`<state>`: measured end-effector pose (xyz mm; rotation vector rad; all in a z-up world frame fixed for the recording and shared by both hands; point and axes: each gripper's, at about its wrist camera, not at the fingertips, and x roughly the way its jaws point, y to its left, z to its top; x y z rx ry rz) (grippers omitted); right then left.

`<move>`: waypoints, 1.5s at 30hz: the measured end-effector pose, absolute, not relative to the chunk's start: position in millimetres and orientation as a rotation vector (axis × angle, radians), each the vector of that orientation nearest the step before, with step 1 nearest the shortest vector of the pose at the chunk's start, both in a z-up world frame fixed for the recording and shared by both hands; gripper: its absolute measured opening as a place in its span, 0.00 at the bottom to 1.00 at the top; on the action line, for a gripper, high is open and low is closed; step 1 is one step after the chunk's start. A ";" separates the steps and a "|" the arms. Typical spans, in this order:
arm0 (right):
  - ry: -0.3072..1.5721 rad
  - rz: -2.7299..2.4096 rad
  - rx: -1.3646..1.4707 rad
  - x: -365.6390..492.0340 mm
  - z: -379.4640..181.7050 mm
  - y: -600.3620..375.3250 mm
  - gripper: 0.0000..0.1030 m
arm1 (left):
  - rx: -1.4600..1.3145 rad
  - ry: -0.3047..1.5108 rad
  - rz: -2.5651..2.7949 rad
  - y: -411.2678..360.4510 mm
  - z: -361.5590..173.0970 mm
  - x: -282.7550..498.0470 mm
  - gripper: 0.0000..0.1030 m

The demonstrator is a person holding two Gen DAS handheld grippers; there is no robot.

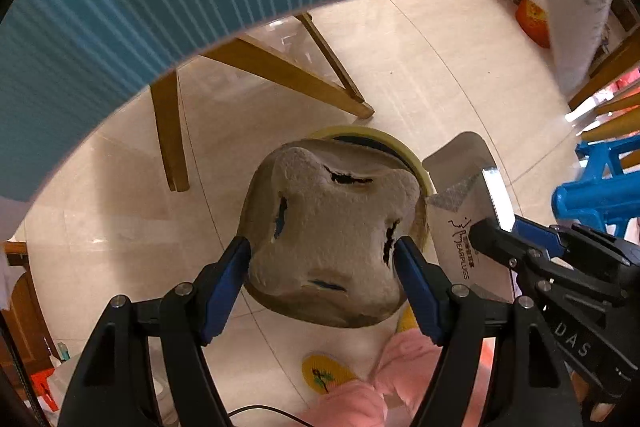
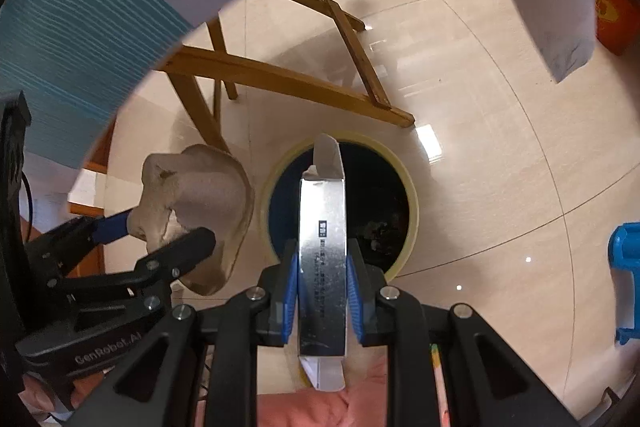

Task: Collect trash
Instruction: 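Carry the pulp tray and silver box over the bin and release both, then raise both tools back over the table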

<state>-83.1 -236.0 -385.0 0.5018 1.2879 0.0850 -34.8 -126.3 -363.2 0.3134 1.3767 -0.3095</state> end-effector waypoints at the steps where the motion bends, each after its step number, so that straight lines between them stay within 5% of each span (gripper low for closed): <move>1: 1.287 0.083 0.499 -81.7 -390.3 -235.9 0.21 | 0.316 1.371 -0.309 -126.9 -368.0 -33.4 0.70; 4: 1.290 0.080 0.495 -75.5 -405.4 -235.5 0.21 | 0.334 1.377 -0.317 -125.0 -378.3 -27.0 0.71; 8: 1.285 0.079 0.486 -64.3 -416.3 -233.0 0.21 | 0.326 1.347 -0.311 -122.2 -376.5 -24.9 0.89; 20: 1.281 0.106 0.515 -45.3 -409.5 -229.3 0.27 | 0.241 1.296 -0.242 -85.6 -331.4 -36.2 0.90; 24: 1.256 0.112 0.497 -40.9 -393.0 -225.3 0.68 | 0.216 1.284 -0.218 -75.0 -307.7 -40.6 0.90; 25: 1.243 0.114 0.481 -40.8 -386.3 -223.5 0.71 | 0.211 1.281 -0.213 -72.5 -300.3 -41.8 0.90; 45: 1.249 0.114 0.428 -81.0 -192.3 -227.1 0.71 | 0.201 1.208 -0.247 -62.3 -93.0 -62.8 0.90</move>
